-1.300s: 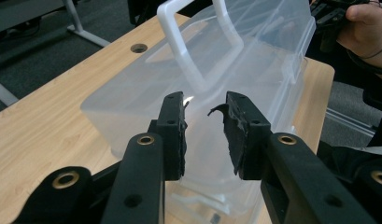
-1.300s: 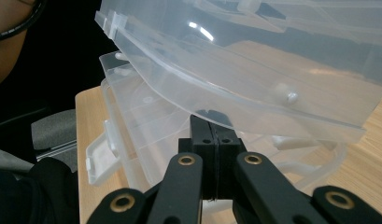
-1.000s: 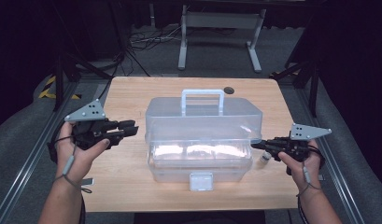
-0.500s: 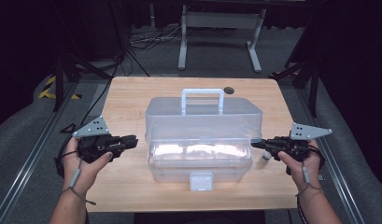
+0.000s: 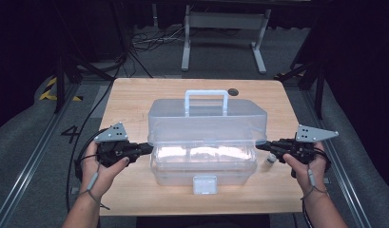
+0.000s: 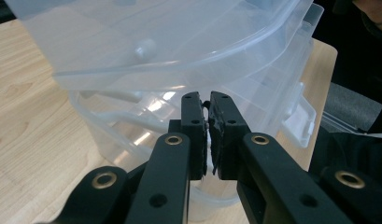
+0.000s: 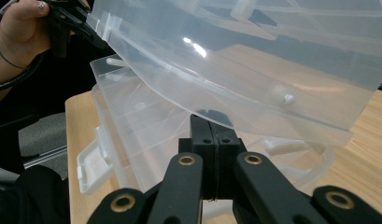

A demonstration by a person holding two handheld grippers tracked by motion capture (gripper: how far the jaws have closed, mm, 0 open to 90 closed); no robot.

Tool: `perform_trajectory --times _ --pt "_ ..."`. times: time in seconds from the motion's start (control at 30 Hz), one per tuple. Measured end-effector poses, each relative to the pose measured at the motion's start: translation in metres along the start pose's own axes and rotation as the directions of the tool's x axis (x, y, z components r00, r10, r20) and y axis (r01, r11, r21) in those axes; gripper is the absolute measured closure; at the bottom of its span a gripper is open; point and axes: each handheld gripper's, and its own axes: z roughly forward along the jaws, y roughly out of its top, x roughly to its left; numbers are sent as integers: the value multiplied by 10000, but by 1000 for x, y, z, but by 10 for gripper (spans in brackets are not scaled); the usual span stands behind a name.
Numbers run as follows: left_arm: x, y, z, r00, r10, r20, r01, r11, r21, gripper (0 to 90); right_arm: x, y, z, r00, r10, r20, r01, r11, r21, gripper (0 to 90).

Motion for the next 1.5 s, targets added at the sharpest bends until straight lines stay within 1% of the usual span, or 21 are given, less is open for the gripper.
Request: perform_trajectory --times 0.07,0.2,0.27,0.33,0.37,0.4,0.43,0.57,0.67,0.77,0.87,0.97,1.07,1.17,1.5 --pt "0 0 3 10000 -43 39 43 9999 -96 860 0 0 0 10000 8 8 -8 10000 -6 900" --pt "-1 -1 9 9999 -130 -45 129 9992 -372 863 0 0 0 10000 30 23 -29 10000 -28 900" --pt "0 -2 11 9999 -145 -92 141 9991 -410 865 0 0 0 10000 47 26 -47 10000 -36 900" --pt "0 -3 14 9997 -194 -141 184 9972 -719 855 0 1 0 10000 54 32 -54 10000 -76 900" --pt "0 -3 15 9996 -203 -177 188 9964 -821 849 0 1 0 10000 59 32 -59 9999 -88 900" --pt "0 -3 15 9996 -203 -177 188 9964 -821 848 0 1 0 10000 59 32 -59 9999 -88 900" --pt "0 -4 18 9995 -246 -181 226 9948 -990 846 -1 1 0 10000 77 42 -77 9999 -98 900" --pt "0 -2 21 9991 -297 -291 263 9933 -1129 850 -1 2 1 9999 106 54 -106 9999 -136 900" --pt "0 1 23 9992 -197 -342 152 9917 -1278 860 -1 3 2 9999 116 70 -115 9998 -165 900" --pt "0 5 22 9987 -114 -501 51 9924 -1233 860 -1 4 3 9999 108 74 -107 9998 -163 900" --pt "1 6 21 9985 -190 -518 121 9913 -1310 862 -1 5 3 9999 106 107 -104 9998 -193 900" --pt "2 9 20 9978 -166 -636 79 9907 -1355 866 -1 7 3 9998 106 171 -102 9997 -236 900" --pt "2 12 20 9974 -241 -683 140 9895 -1436 866 -2 10 4 9997 103 238 -96 9995 -317 900" --pt "4 15 20 9966 -192 -797 73 9892 -1463 865 -2 13 2 9995 81 318 -69 9992 -384 900" --pt "8 23 17 9953 -449 -854 322 9890 -1444 876 1 21 0 9988 -123 482 146 9987 -493 900"
